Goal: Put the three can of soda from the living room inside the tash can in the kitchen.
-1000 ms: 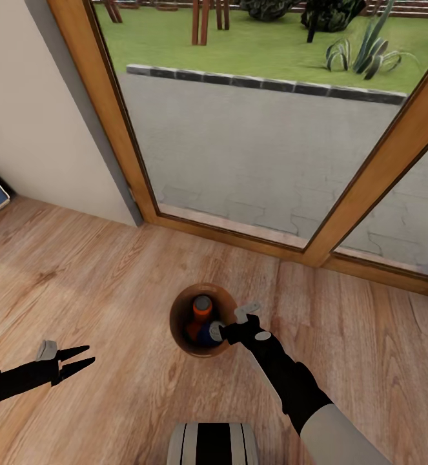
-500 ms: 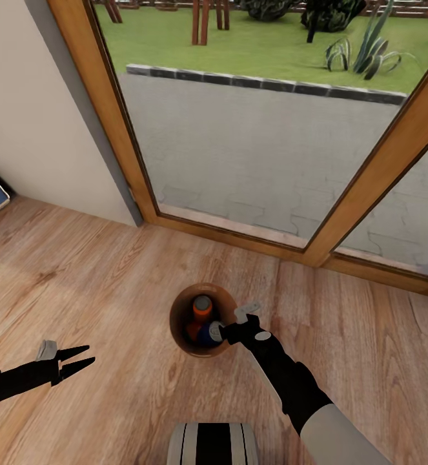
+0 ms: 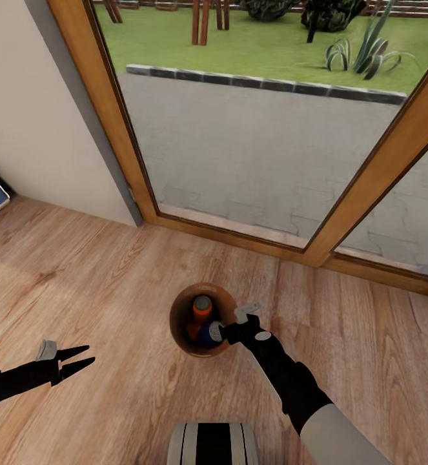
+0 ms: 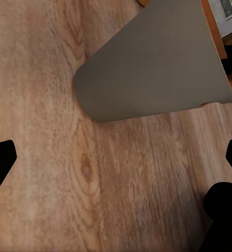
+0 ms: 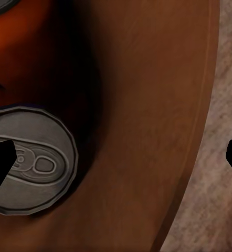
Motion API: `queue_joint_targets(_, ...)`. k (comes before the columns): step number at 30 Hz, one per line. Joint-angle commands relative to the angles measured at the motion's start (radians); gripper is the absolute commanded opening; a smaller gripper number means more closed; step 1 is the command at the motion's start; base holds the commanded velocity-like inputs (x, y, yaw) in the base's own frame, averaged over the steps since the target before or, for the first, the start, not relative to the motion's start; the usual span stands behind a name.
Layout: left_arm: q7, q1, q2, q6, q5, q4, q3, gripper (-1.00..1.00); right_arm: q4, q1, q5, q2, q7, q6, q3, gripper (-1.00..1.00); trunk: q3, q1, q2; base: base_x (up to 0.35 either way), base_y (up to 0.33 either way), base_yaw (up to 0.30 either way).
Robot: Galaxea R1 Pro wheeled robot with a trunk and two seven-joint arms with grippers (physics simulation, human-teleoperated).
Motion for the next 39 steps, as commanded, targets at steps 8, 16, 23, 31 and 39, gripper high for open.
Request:
queue_joint_targets(8,0.001,0.0,0.0,0.001,0.0,0.0,0.0,1.0,0.038,0.0,0.003,0.0,0.0,0.0,-0.001,1.0,0.0,0.0,0.0,0.0,0.0,0.0)
queue_joint_targets(16,0.001,0.0,0.0,0.001,0.0,0.0,0.007,1.0,0.038,0.0,0.003,0.0,0.0,0.0,-0.001,1.0,0.0,0.0,0.0,0.0,0.0,0.0)
queue_joint_targets(23,0.001,0.0,0.0,0.003,0.0,0.0,0.014,1.0,0.038,0.0,0.003,0.0,0.0,0.0,-0.001,1.0,0.022,-0.027,0.049,0.0,0.0,0.0)
queue_joint_targets(31,0.001,0.0,0.0,0.003,0.0,0.0,0.027,1.0,0.038,0.0,0.003,0.0,0.0,0.0,-0.001,1.0,0.025,-0.03,0.056,0.0,0.0,0.0)
queue_joint_targets(39,0.001,0.0,0.0,0.003,0.0,0.0,0.028,1.0,0.038,0.0,0.003,0.0,0.0,0.0,-0.001,1.0,0.025,-0.03,0.056,0.0,0.0,0.0)
